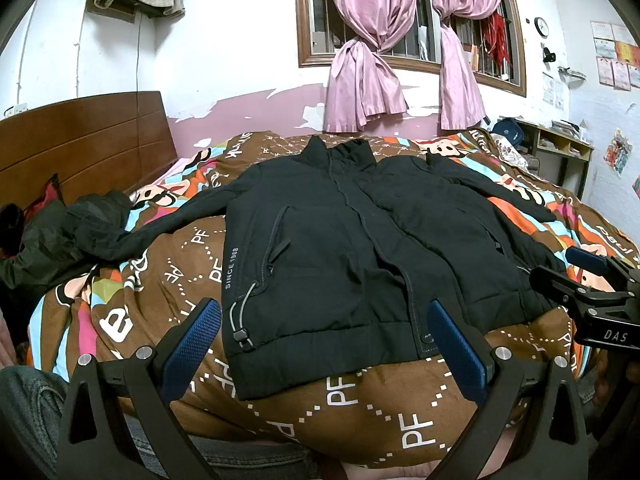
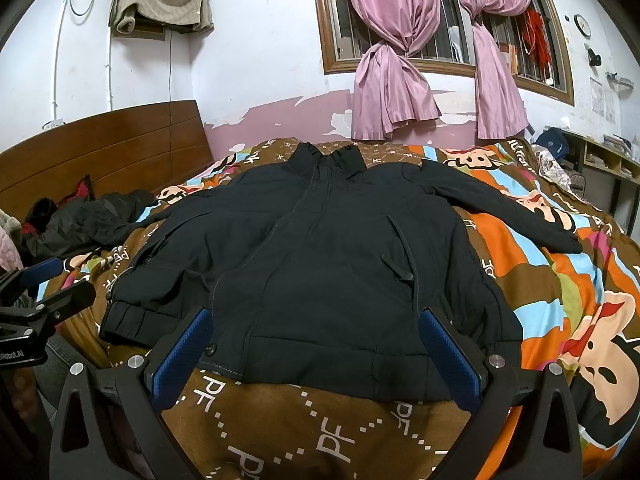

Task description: Fold large clothes

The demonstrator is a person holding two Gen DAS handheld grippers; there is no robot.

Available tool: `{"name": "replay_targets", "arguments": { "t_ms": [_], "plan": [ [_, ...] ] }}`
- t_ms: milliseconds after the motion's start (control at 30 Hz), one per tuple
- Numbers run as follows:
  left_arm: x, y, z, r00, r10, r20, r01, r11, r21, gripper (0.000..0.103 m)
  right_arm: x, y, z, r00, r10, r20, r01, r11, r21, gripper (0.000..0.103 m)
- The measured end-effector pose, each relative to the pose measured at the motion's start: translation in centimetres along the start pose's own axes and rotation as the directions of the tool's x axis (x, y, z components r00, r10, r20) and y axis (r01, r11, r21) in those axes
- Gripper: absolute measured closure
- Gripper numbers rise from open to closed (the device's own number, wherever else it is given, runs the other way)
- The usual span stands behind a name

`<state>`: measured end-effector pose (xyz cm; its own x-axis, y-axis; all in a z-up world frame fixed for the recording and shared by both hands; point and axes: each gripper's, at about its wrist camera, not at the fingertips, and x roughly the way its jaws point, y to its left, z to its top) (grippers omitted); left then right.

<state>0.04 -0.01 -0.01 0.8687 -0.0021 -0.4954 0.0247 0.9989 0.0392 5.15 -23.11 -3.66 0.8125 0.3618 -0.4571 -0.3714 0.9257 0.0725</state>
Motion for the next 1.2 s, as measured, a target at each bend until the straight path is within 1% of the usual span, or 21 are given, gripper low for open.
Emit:
{"name": "replay_targets", "arguments": {
  "t_ms": [1033, 1200],
  "plan": [
    [0.02, -0.02, 0.01, 1.0, 0.001, -0.002, -0.001, 1.0, 0.002, 0.002, 0.13, -0.15, 0.06, 1.0, 0.003, -0.006, -0.003, 1.0, 0.008, 0.0],
    [0.02, -0.02, 0.01, 1.0, 0.002, -0.004, -0.002, 1.0, 0.002, 0.002, 0.47, -0.15, -0.47, 1.0, 0.002, -0.014, -0.002, 1.0, 0.017, 0.0]
  ]
}}
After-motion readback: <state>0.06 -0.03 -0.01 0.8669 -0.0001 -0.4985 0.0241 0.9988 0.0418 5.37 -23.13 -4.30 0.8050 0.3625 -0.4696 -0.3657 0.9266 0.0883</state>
